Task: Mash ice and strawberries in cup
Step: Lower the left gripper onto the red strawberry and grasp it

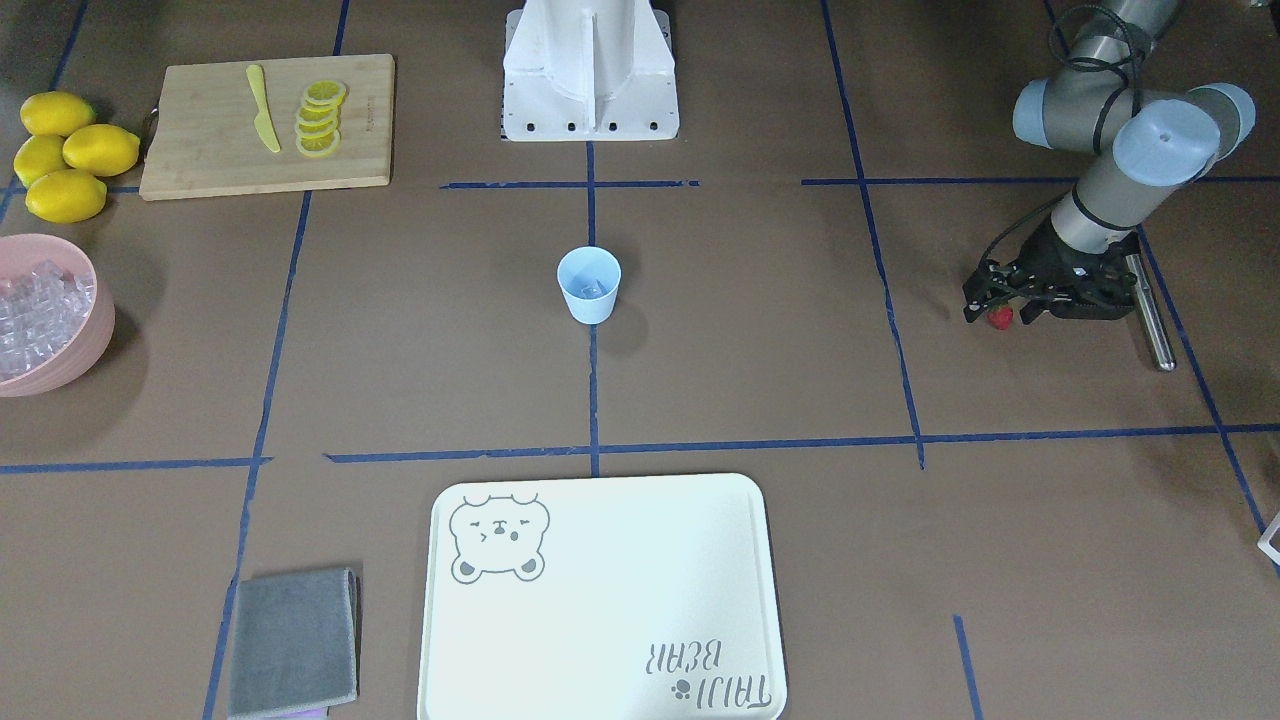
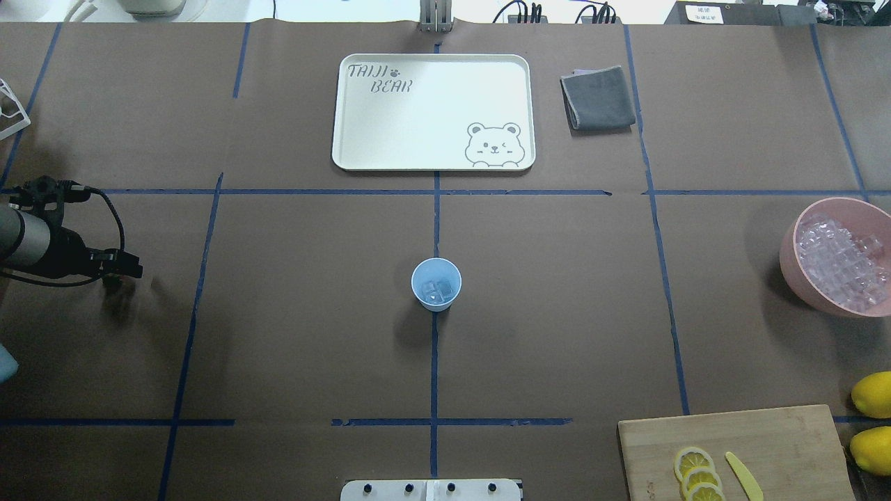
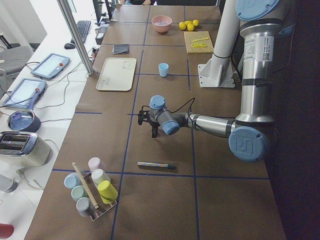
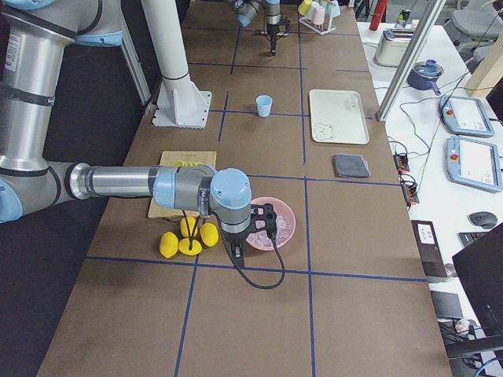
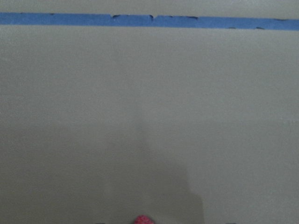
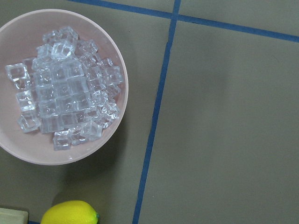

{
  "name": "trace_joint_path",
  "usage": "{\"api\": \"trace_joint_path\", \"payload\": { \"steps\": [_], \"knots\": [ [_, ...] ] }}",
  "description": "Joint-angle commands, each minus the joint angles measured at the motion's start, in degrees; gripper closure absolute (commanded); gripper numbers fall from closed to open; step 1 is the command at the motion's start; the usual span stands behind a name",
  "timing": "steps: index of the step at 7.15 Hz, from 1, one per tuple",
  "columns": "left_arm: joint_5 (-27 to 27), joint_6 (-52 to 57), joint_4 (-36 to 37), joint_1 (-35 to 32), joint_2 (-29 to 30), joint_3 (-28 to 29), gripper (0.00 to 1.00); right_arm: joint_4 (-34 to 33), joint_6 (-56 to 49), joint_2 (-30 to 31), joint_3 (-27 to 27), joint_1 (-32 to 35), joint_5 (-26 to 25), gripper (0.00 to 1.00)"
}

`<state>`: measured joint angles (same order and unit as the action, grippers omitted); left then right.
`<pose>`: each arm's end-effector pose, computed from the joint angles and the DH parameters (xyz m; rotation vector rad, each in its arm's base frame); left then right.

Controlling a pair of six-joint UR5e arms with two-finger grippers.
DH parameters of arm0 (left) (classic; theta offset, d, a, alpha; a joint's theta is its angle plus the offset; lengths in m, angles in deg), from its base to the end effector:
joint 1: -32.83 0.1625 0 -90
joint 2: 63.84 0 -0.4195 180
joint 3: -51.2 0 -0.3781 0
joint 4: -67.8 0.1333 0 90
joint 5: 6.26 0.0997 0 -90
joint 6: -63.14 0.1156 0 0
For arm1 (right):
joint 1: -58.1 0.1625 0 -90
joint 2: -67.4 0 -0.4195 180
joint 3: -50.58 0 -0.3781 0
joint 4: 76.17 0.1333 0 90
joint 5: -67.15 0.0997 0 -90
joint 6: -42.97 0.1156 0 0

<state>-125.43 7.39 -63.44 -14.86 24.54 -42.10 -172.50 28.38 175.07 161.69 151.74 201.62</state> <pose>0.2849 -0.4273 0.5768 0.1140 0.8696 -0.0287 0.0741 -0.3415 0.6269 0.0757 -0.7747 -0.1618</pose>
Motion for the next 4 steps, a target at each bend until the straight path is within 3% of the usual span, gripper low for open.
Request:
{"api": "trace_joint_path", "payload": {
  "steps": [1, 2, 4],
  "knots": [
    [-0.2, 0.0, 0.2, 0.1, -0.1, 0.0, 0.62, 0.0, 0.0, 0.0, 0.0, 0.0, 0.0, 0.01],
    [-0.3, 0.1, 0.3, 0.1, -0.2, -0.3, 0.89, 0.0, 0.0, 0.0, 0.0, 0.0, 0.0, 0.01],
    [0.0, -0.1, 1.1, 0.0, -0.2, -2.2, 0.99, 0.0, 0.0, 0.0, 0.0, 0.0, 0.1, 0.01]
  ]
}}
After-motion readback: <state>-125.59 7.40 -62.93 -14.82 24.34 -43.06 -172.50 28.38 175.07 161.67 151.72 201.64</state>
